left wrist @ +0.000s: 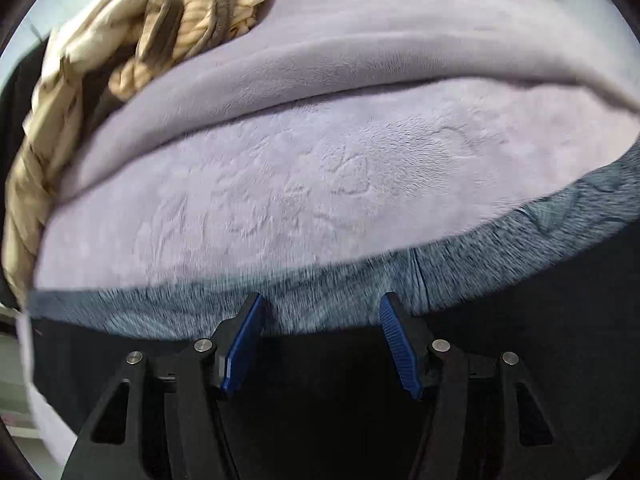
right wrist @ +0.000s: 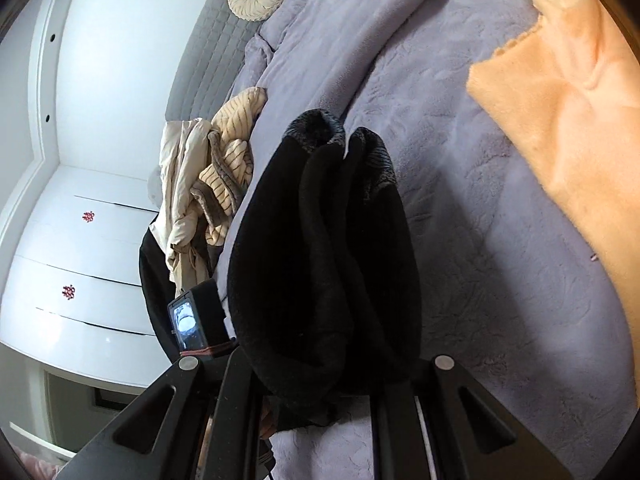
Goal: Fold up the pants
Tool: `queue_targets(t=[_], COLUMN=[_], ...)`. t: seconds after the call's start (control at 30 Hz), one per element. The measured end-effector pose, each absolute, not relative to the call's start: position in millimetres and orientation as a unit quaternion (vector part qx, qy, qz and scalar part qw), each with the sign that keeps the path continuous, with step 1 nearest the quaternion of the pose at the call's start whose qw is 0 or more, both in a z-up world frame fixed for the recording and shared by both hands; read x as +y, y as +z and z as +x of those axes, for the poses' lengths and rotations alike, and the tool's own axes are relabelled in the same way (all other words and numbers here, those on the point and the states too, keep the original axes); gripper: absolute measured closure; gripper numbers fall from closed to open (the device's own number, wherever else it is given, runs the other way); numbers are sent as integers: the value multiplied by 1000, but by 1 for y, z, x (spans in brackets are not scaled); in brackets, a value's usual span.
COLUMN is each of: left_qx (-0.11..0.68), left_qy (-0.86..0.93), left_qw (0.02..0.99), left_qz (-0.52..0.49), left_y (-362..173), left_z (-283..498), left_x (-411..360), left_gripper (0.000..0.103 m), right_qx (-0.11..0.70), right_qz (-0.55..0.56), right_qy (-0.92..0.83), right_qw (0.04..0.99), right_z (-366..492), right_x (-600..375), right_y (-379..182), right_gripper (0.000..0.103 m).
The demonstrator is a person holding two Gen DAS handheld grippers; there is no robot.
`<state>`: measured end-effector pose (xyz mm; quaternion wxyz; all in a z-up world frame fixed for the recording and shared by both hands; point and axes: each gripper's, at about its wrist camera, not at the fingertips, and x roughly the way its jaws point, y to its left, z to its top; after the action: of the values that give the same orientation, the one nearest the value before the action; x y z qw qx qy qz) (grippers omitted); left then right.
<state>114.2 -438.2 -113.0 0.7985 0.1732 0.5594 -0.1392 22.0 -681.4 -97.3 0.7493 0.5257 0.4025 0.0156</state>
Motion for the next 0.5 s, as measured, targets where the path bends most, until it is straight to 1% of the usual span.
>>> queue_targets(t=[0.17,0.3,0.33,0.37,0.4,0.5], left_qx=[578,578,579,584,588,598], left_qy=[-136,-129,-128,-128,-127,-120], left_qw=[796,798,797,794,792,787], left_qz=[122,114,112,108,104,97], left_y=[-87,-71,-68,-67,-67,-64], left_z=[99,87,85,84,83,94], left_x=[-358,-288,-270,-248,-233,-187], left_gripper=[42,41,39,26,21,21], right_qx=[424,443,450,455,463,499], right_qz=[431,335,309,286,265,218], right_qy=[14,6,2,-1,-4,-2], right_qw=[797,832,838,843,846,839], right_z=[40,66,73,78,86,111], right_x=[-636,-572,-552,-533,-509,-433], right_y=[-45,-5,1,4,6,-7], right_gripper=[91,91,90,90,90,88])
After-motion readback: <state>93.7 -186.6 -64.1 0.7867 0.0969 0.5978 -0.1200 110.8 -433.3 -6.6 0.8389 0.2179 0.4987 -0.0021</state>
